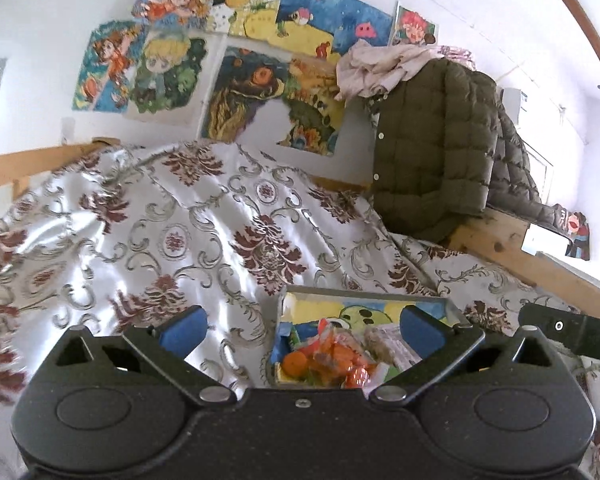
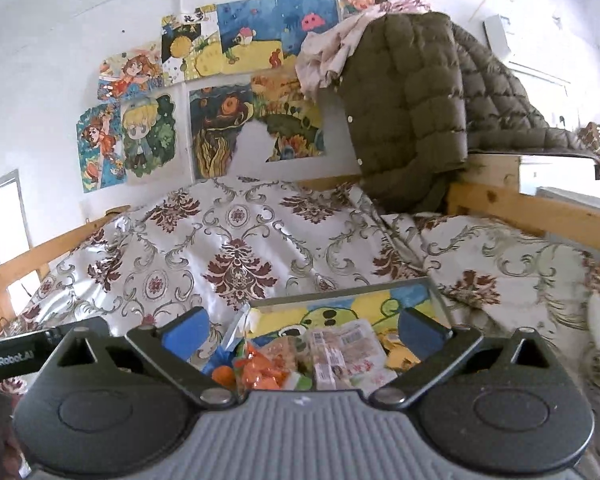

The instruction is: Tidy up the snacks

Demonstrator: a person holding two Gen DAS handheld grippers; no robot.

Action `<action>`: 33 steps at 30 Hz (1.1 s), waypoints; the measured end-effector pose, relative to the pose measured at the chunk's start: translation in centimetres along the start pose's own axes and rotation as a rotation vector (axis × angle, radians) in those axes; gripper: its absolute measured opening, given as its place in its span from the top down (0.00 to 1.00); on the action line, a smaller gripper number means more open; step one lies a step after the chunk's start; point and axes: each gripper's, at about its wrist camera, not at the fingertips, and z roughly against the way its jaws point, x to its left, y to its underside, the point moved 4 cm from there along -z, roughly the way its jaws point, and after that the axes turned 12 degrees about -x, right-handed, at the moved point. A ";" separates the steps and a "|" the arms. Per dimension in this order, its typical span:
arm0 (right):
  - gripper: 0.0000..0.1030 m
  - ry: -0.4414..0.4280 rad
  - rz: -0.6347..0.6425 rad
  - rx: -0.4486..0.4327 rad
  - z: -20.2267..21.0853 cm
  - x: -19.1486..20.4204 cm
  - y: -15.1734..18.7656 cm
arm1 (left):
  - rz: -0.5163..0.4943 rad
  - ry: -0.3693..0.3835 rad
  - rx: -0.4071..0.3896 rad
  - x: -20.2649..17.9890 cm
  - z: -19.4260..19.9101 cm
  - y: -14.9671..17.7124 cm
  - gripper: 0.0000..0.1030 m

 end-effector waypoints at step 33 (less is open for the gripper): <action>0.00 0.047 -0.011 0.085 15.6 -1.0 4.9 | -0.087 -0.125 0.096 -3.3 14.9 5.4 0.01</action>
